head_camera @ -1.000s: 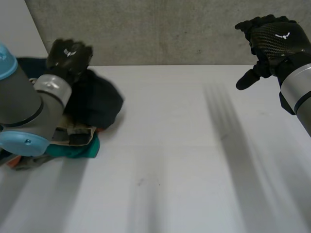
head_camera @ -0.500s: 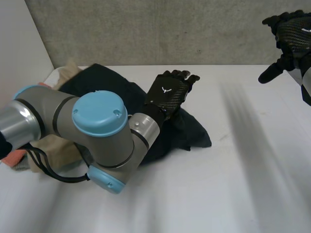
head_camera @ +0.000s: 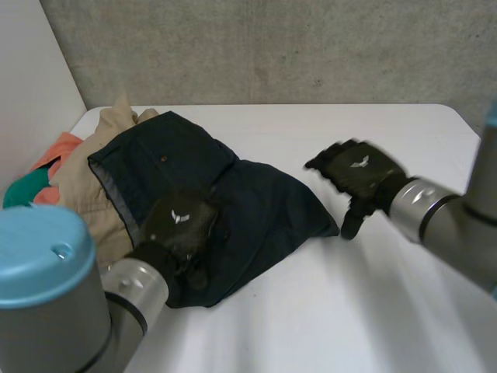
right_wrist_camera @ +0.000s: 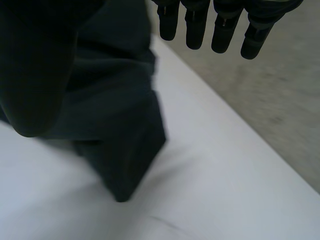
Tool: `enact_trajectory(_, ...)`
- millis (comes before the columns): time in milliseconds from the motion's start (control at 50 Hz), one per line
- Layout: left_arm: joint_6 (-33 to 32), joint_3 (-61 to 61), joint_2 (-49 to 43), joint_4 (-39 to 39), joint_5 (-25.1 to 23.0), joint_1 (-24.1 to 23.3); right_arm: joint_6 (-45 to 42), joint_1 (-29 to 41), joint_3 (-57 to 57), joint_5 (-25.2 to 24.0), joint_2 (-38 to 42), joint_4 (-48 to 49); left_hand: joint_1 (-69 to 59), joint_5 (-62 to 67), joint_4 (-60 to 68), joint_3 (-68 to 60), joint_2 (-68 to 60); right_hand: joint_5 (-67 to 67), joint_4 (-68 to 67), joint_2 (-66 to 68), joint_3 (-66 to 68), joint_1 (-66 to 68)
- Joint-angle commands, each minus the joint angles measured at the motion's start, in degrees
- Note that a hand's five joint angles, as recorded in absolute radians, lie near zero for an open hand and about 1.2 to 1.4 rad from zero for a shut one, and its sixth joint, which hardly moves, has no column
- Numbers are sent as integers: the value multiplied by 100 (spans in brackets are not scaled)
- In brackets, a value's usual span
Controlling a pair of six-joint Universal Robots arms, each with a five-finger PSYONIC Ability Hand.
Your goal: Fold the laundry.
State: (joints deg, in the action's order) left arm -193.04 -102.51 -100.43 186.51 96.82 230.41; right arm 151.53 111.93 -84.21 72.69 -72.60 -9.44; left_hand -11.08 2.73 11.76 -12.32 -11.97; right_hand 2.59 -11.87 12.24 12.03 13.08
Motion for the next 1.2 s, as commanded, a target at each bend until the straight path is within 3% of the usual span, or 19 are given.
enact_trajectory(20,-32,-234,-389,25,407,-278,-335,339,-175,105,544,627,-434,270,366,-311,-346,-259,187,-224,-203,-308)
enact_trajectory(200,-59,-331,-688,25,416,-287,-194,347,-201,553,720,1251,-1610,1446,1542,-1486,-1522,-259,187,-224,-203,-308)
enact_trajectory(260,-94,-261,-767,131,416,-252,-194,330,-184,615,720,1260,-4579,4415,4511,-4456,-4491,-259,187,-224,-203,-308)
enact_trajectory(280,-111,-182,-863,253,425,-182,-194,304,-157,650,720,1260,-6704,6540,6636,-6581,-6616,-259,187,-224,-203,-308)
enact_trajectory(300,-129,-138,-908,315,451,-138,-186,303,-148,667,712,1260,-6890,6725,6822,-6766,-6801,-259,187,-224,-203,-308)
enact_trajectory(340,-208,20,-969,464,478,3,-177,303,-131,720,694,1260,-6892,6727,6824,-6768,-6803,-259,187,-224,-203,-308)
enact_trajectory(460,-1244,1127,-934,939,645,671,16,260,106,870,589,1260,-6892,6727,6824,-6768,-6803,-259,187,-224,-203,-308)
enact_trajectory(540,-1658,1944,-917,1036,636,602,87,84,229,948,370,1216,-6892,6727,6824,-6768,-6803,-259,187,-224,-203,-308)
enact_trajectory(720,-1017,3088,-1215,1054,435,-531,210,-531,440,1370,-71,1173,-6892,6727,6824,-6768,-6803,-259,187,-224,-203,-308)
enact_trajectory(800,-667,3561,-1855,1185,13,-1409,219,-724,502,1379,-88,1137,-6892,6727,6824,-6768,-6803,-259,187,-224,-203,-308)
enact_trajectory(1000,951,4046,-2859,1300,-313,-1649,289,-971,660,1441,-71,988,-6892,6727,6824,-6768,-6803,-259,187,-224,-203,-308)
enact_trajectory(1020,1091,3968,-2851,1291,-444,-1640,289,-997,669,1415,-53,944,-4246,4082,4178,-4123,-4158,-259,187,-224,-203,-308)
enact_trajectory(1080,1093,3740,-2737,1291,-559,-1623,280,-997,678,1353,-35,926,-194,30,126,-71,-106,-259,187,-224,-203,-308)
enact_trajectory(1160,865,3309,-2087,1300,-568,-1377,254,-989,678,1099,-35,830,-14,-151,-54,110,74,-259,187,-224,-203,-308)
enact_trajectory(1200,575,3001,-1639,1291,-559,-1000,237,-962,678,888,-44,628,-14,-150,-54,109,74,-259,187,-224,-203,-308)
